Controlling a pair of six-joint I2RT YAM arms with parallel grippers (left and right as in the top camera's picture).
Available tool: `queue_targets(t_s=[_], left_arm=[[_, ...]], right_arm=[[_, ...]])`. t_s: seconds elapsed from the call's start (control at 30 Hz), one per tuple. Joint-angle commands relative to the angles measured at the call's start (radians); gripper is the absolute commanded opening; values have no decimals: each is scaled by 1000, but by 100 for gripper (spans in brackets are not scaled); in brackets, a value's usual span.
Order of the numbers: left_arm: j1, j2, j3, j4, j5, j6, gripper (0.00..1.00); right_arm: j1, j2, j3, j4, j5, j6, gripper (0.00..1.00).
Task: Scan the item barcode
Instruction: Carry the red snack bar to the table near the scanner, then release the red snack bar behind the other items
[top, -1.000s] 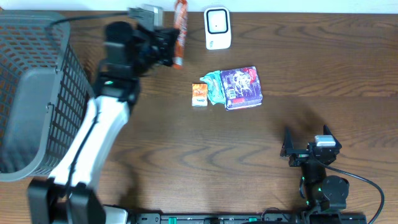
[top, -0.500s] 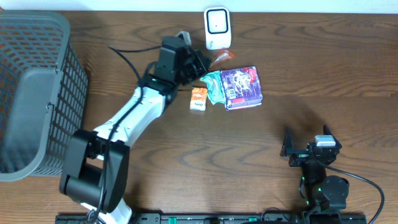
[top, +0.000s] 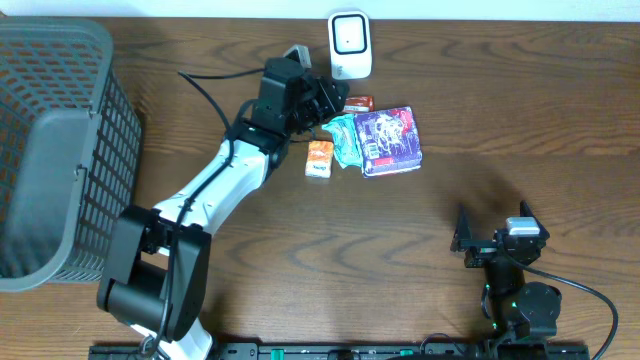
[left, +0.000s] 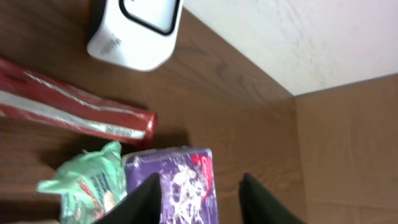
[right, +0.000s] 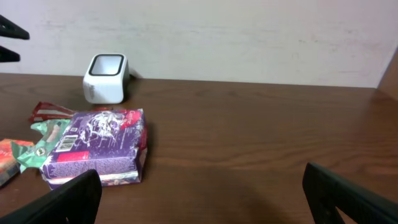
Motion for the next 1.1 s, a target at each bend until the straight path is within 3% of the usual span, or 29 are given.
queue_targets(t_s=[0.0, 0.33, 0.43, 0.73, 1.07], left_arm=[[26, -70, 8, -3, -8, 138, 50], [78, -269, 8, -205, -9, 388, 88], [111, -348, 8, -331, -9, 464, 94], [242, -510, 8, -605, -10, 532, 95], [385, -557, 8, -858, -9, 620, 96]], right_arm=[[-8, -5, -4, -1, -2, -8, 99], [-8, -5, -4, -1, -2, -8, 99], [-8, -5, -4, -1, -2, -8, 99], [-8, -5, -4, -1, -2, -8, 99], [-8, -5, -4, -1, -2, -8, 99]])
